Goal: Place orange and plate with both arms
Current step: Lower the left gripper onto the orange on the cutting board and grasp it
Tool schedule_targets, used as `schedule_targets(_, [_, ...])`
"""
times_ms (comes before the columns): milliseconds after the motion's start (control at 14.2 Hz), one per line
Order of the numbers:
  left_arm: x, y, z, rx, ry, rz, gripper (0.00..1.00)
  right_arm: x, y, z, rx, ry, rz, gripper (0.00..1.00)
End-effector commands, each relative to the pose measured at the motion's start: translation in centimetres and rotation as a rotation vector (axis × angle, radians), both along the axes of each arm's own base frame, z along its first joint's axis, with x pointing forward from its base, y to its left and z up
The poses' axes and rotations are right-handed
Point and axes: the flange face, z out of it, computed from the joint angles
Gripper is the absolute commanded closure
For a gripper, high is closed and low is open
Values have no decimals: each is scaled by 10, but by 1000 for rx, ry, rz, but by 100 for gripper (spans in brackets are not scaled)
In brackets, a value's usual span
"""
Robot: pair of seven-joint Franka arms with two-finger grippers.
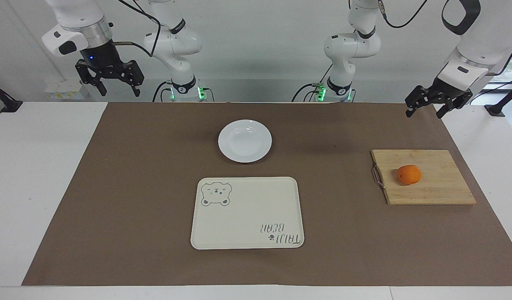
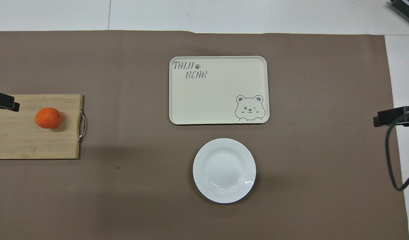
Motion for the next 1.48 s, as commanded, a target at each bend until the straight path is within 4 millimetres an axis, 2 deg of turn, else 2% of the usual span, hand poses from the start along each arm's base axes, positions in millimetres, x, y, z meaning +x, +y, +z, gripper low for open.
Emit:
schedule_targets(0, [6,19,-24,11,-24,6,0,-8,-3,0,5,2,12,0])
schedule_targets(281, [12,33,-86,11,-19,42,0,-8,-3,0,7,2,13,0])
schedule_targets(351, [12,34,-99,11,-13,53,0,-8,-3,0,7,2,13,0])
schedule_targets(422, [14,34,-120,10,-5,79,0,-8,-3,0,7,2,13,0])
schedule_targets(703, [14,34,-175,13,-21,152,0,-8,-3,0,7,2,13,0])
schedule_targets(1054, [10,33,-227,13,-11,151,0,-8,-3,0,7,2,13,0])
schedule_targets(1406, [7,35,-255,16,-34,143,0,-8,-3,0,7,2,13,0])
